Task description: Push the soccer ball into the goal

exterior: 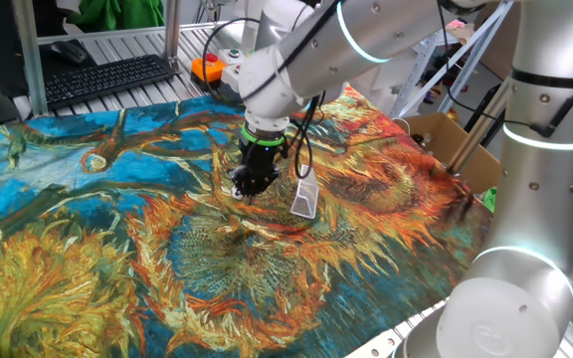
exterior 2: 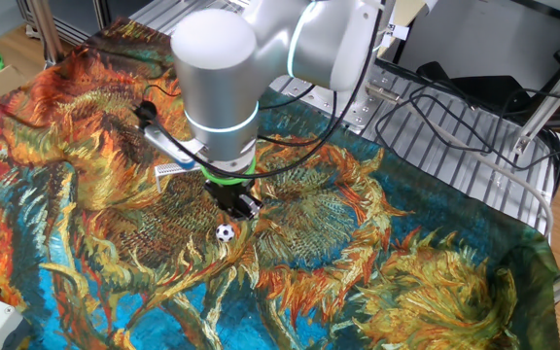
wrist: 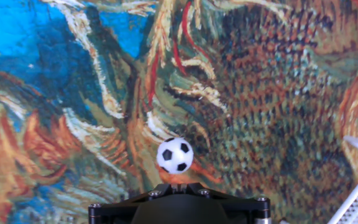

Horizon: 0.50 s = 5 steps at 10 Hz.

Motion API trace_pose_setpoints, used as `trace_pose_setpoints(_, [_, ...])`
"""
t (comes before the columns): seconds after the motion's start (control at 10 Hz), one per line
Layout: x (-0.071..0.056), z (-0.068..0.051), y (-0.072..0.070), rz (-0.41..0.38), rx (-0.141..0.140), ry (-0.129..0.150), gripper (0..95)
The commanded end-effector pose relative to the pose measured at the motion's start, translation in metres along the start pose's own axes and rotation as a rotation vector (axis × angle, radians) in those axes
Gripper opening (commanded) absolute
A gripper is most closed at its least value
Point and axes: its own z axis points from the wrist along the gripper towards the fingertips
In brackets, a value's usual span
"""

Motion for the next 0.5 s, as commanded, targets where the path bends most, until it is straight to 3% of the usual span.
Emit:
trace_pose_setpoints(0.1, [0.006, -0.003, 0.012, 0.047, -0.012, 0.001, 0.0])
trace_pose_setpoints(0.3, [0.003, -0.003, 0.023, 0.077, -0.028, 0.004, 0.0])
trace_pose_setpoints(0.5, [-0.008, -0.001, 0.03, 0.089, -0.026, -0.002, 0.0])
